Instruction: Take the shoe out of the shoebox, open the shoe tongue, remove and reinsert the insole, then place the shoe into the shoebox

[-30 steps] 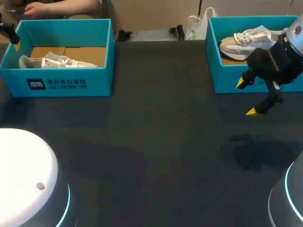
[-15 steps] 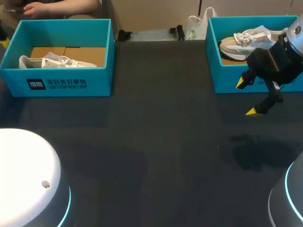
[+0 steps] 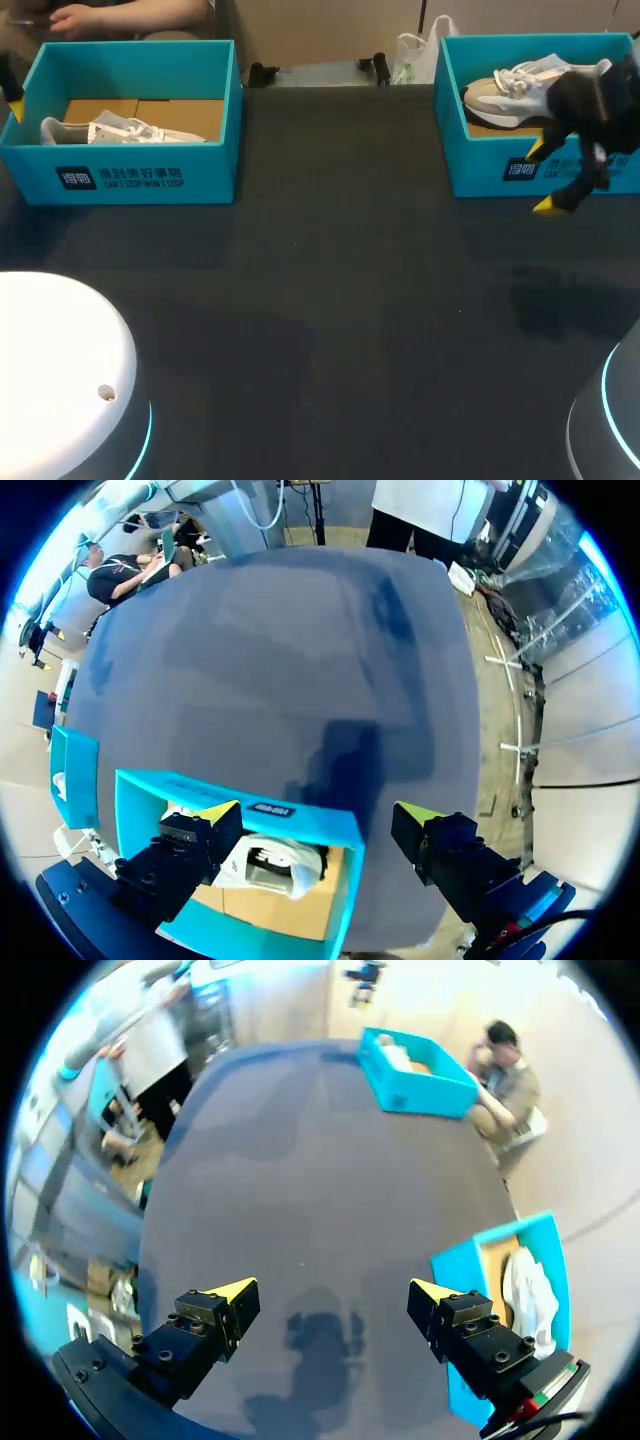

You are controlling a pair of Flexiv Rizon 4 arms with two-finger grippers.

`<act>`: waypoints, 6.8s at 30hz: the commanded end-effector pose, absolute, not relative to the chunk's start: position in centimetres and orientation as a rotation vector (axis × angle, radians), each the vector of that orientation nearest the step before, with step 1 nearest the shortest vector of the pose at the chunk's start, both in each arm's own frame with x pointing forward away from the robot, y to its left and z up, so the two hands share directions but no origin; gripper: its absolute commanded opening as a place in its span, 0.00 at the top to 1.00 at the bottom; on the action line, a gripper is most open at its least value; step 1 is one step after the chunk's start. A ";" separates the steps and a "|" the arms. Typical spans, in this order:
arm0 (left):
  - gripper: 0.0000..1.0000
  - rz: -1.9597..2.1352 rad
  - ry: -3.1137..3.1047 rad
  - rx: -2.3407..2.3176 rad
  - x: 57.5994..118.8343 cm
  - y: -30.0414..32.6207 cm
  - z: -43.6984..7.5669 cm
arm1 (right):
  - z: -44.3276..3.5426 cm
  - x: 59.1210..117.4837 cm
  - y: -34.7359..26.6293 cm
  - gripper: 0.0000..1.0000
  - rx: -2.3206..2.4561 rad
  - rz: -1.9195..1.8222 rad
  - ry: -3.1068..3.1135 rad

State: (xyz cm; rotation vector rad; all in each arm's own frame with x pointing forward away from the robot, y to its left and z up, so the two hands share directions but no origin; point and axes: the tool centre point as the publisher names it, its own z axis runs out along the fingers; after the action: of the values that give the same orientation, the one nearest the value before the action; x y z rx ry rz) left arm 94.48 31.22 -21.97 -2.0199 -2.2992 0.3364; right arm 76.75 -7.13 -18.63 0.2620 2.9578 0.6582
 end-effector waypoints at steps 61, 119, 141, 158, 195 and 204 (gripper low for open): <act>0.00 0.365 -2.317 -1.965 90.3 28.4 -21.6 | -18.3 100.8 -22.4 0.00 1.807 0.551 2.113; 0.00 0.365 -2.317 -1.965 90.3 28.4 -21.6 | -26.3 114.3 -30.6 0.42 2.332 0.057 1.781; 0.00 0.365 -2.317 -1.965 90.3 28.4 -21.6 | -30.6 117.3 -32.2 0.51 2.356 -0.045 1.687; 0.00 0.365 -2.317 -1.965 90.3 28.4 -21.6 | -33.2 118.0 -33.4 0.51 2.341 -0.162 1.664; 0.00 0.365 -2.317 -1.965 90.3 28.4 -21.6 | -38.8 119.2 -35.0 0.53 2.340 -0.249 1.744; 0.00 0.365 -2.317 -1.965 90.3 28.4 -21.6 | -39.6 119.0 -35.0 0.73 2.377 -0.240 1.736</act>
State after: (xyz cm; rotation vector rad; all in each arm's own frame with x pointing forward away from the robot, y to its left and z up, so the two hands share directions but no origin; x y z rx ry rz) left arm 90.35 28.40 -21.69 -1.9661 -2.3171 0.3703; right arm 118.01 -35.08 -38.82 2.3511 1.7245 -0.2064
